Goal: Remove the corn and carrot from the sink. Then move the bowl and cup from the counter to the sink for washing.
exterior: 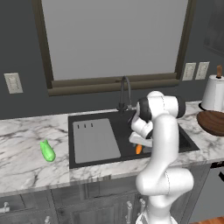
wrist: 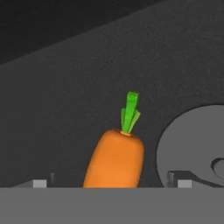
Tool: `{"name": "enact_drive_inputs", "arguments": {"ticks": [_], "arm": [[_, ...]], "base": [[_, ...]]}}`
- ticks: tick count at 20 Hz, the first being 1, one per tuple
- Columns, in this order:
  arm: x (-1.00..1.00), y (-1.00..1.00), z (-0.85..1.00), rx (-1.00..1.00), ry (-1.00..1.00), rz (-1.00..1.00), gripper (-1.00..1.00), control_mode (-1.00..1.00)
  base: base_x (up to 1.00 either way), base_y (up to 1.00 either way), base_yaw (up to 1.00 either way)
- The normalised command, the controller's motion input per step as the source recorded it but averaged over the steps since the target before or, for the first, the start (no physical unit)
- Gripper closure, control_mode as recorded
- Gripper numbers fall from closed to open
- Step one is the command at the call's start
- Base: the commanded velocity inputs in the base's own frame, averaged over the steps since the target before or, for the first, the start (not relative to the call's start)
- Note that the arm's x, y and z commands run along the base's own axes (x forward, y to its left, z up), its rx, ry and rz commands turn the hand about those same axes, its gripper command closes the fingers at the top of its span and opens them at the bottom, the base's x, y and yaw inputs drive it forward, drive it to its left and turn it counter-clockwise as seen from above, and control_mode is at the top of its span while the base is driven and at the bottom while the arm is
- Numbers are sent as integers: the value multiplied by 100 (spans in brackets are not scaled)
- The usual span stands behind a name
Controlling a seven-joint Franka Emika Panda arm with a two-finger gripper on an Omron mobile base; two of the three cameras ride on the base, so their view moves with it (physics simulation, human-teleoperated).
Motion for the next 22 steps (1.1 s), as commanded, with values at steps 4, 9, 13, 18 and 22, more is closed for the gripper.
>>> {"name": "enact_drive_inputs", "arguments": {"ticks": [4, 9, 13, 18, 22], "arm": [[7, 0, -21, 0, 0, -1, -100, -100], [4, 0, -20, 0, 0, -1, -100, -100], [4, 0, -19, 0, 0, -1, -100, -100], [4, 3, -19, 0, 0, 0, 100, -100], [0, 7, -20, 0, 4, 0, 100, -100]], "base": [[0, 0, 0], [0, 0, 0], [0, 0, 0], [0, 0, 0], [0, 0, 0]]}}
